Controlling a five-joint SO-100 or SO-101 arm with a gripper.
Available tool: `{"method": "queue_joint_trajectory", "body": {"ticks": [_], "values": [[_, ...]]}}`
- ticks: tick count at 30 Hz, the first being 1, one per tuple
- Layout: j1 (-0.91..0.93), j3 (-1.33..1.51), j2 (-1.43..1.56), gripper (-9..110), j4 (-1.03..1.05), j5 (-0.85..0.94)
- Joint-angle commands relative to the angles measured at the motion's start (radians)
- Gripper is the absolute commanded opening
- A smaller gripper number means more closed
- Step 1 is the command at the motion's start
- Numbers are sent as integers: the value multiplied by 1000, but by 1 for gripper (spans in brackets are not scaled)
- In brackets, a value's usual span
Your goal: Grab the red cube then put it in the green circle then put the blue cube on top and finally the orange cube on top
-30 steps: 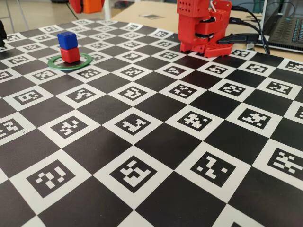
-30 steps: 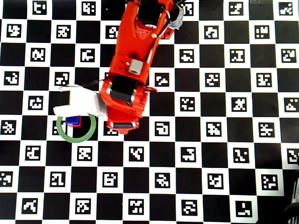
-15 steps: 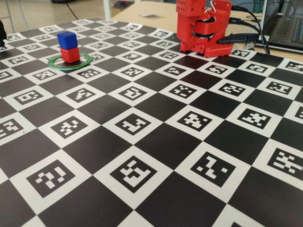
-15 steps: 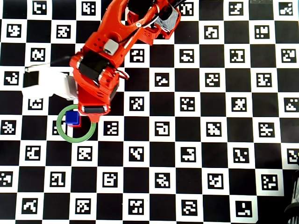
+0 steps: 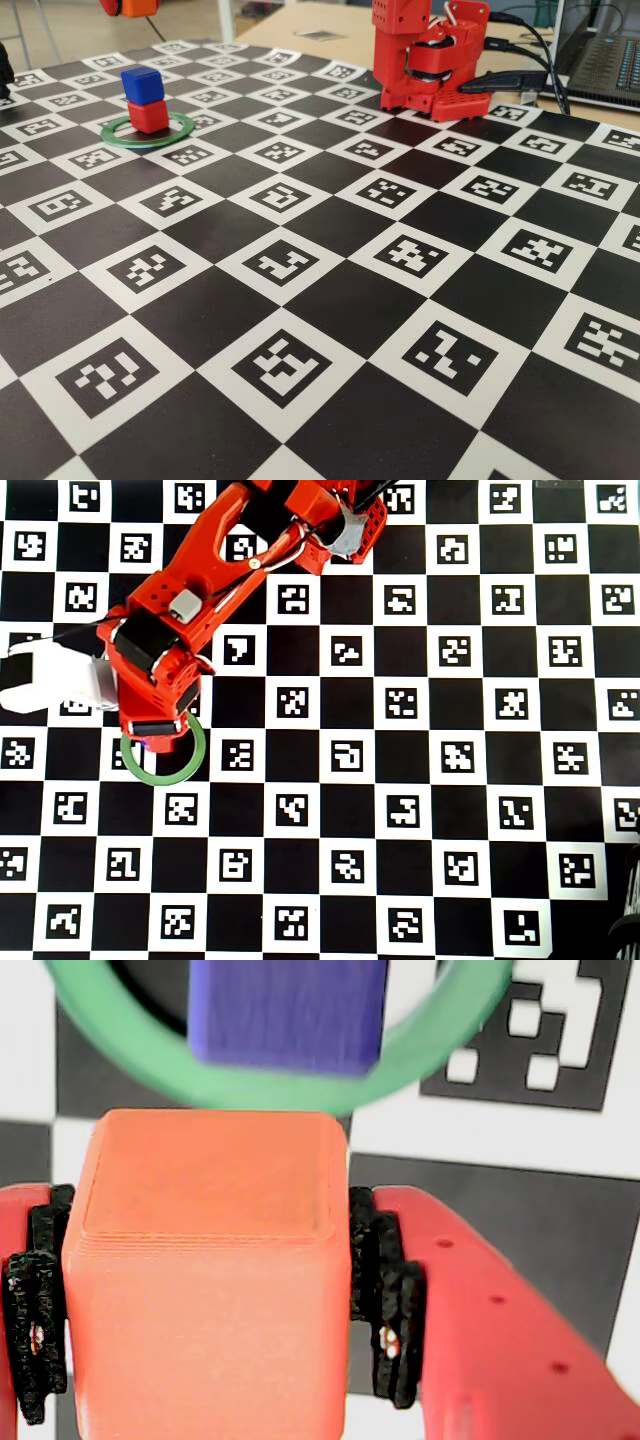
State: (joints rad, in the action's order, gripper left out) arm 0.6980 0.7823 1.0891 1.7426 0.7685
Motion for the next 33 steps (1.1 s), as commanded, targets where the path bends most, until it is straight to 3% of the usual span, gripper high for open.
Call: {"method": "queue_joint_trajectory", "body": {"ticks": [1, 33], "values": [[25, -112, -3, -3, 97, 12], [18, -49, -58, -3, 54, -63]]}}
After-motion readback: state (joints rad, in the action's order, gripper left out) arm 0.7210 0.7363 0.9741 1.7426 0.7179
